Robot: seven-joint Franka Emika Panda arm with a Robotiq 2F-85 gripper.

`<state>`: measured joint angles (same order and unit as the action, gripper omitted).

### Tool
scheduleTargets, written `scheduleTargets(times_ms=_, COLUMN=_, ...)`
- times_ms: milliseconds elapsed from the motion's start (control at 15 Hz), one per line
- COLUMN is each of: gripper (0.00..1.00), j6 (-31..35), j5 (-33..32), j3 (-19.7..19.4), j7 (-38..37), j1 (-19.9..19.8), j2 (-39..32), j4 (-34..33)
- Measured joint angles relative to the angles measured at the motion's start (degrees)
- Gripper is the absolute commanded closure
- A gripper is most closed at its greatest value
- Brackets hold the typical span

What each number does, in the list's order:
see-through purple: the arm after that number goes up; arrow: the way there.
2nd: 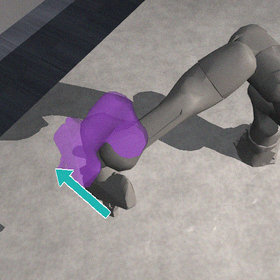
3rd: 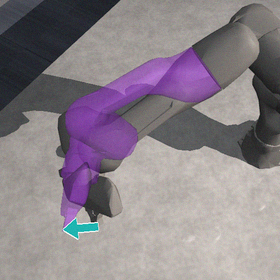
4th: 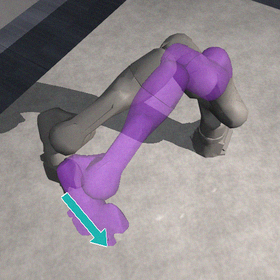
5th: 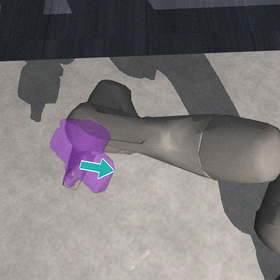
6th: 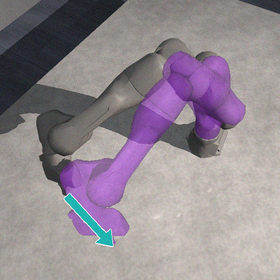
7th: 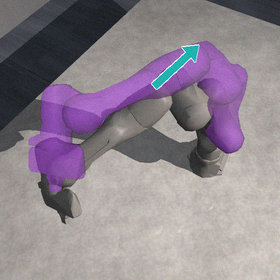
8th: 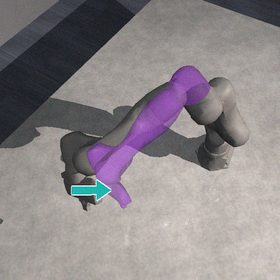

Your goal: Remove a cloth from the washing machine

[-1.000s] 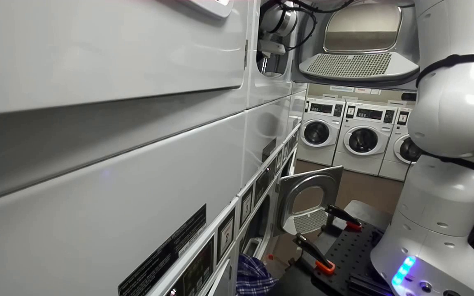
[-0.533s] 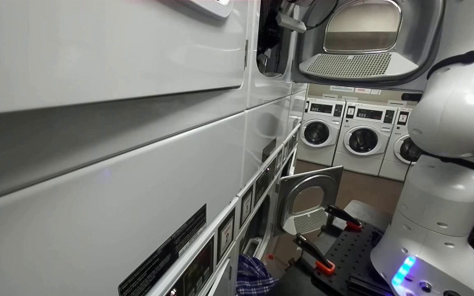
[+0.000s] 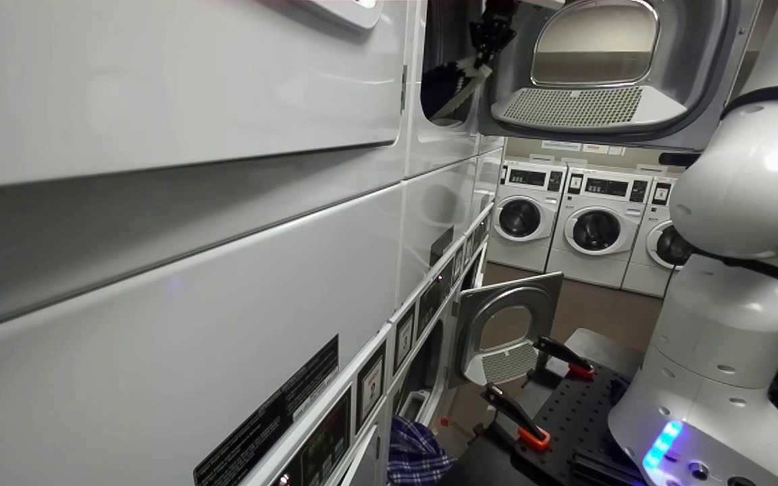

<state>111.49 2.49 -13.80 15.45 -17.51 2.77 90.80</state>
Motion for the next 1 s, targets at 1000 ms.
scheduleTargets(times_ms=1000, gripper=0.93, j6=-29.87, j5=-21.49, j3=-3.40, j7=12.54, j1=0.45, j2=4.83, j4=6.82)
